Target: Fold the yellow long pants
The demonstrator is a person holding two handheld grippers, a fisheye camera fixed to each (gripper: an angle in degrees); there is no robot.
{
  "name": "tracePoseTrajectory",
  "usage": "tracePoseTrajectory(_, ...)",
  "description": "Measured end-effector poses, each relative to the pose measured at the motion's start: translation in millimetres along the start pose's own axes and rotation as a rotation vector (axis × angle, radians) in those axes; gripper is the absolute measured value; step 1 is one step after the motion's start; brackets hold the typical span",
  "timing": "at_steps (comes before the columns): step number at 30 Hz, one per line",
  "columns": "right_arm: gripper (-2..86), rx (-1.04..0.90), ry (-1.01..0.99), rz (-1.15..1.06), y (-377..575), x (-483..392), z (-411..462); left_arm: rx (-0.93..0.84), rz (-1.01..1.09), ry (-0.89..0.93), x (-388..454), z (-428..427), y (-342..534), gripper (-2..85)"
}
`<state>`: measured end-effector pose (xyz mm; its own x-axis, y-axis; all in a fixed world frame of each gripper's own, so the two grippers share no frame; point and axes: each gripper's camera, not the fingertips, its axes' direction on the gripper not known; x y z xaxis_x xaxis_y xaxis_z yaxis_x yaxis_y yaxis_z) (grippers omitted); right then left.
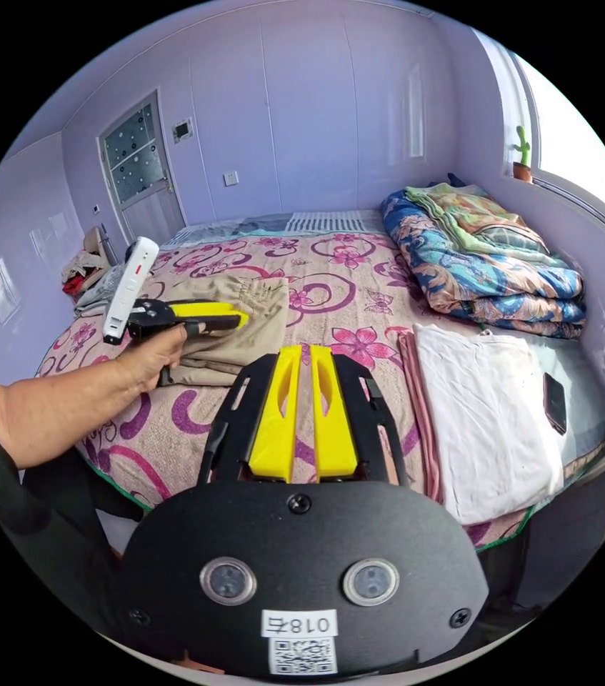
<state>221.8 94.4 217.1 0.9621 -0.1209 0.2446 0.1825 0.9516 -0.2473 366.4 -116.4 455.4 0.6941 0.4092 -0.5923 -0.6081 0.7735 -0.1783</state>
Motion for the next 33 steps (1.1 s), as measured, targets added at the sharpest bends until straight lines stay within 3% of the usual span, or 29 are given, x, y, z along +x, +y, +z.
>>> tracePoseTrajectory(2, 3.5, 0.028, -0.021, -0.016, -14.1, -6.7, 3.4, 0.095, -0.038, 0.267, -32.3, -2.2, 18.2, 9.9)
tracePoseTrajectory(5, 5.3, 0.037, -0.079, -0.057, -45.4, -17.5, 17.4, 0.302, -0.114, 0.398, -72.4, -46.8, 51.5, 10.1)
tracePoseTrajectory(10, 6.4, 0.033, -0.229, -0.184, -117.1, -58.6, 75.3, 0.557, -0.363, 0.143, -157.3, -125.0, 126.5, 9.0)
tracePoseTrajectory(13, 6.4, -0.037, -0.274, -0.240, -149.7, -86.1, 132.0, 0.496, -0.430, 0.056, -212.4, -118.7, 149.1, 7.9)
tracePoseTrajectory(20, 4.4, -0.274, -0.129, -0.304, -153.7, -85.7, 233.7, 0.115, -0.479, 0.134, -281.4, -11.8, 163.1, 6.6)
tracePoseTrajectory(24, 4.5, -0.265, -0.198, -0.325, -163.7, -71.5, 236.1, 0.142, -0.456, 0.185, -298.9, -3.3, 166.2, 8.0)
tracePoseTrajectory(29, 10.4, -0.111, -0.290, -0.270, -206.1, -36.0, 215.1, 0.352, -0.485, 0.179, -353.3, -34.4, 178.1, 11.1)
tracePoseTrajectory(33, 14.8, -0.134, -0.335, -0.182, -244.3, 3.7, 244.9, 0.334, -0.558, 0.271, -417.7, 1.1, 177.1, 14.1)
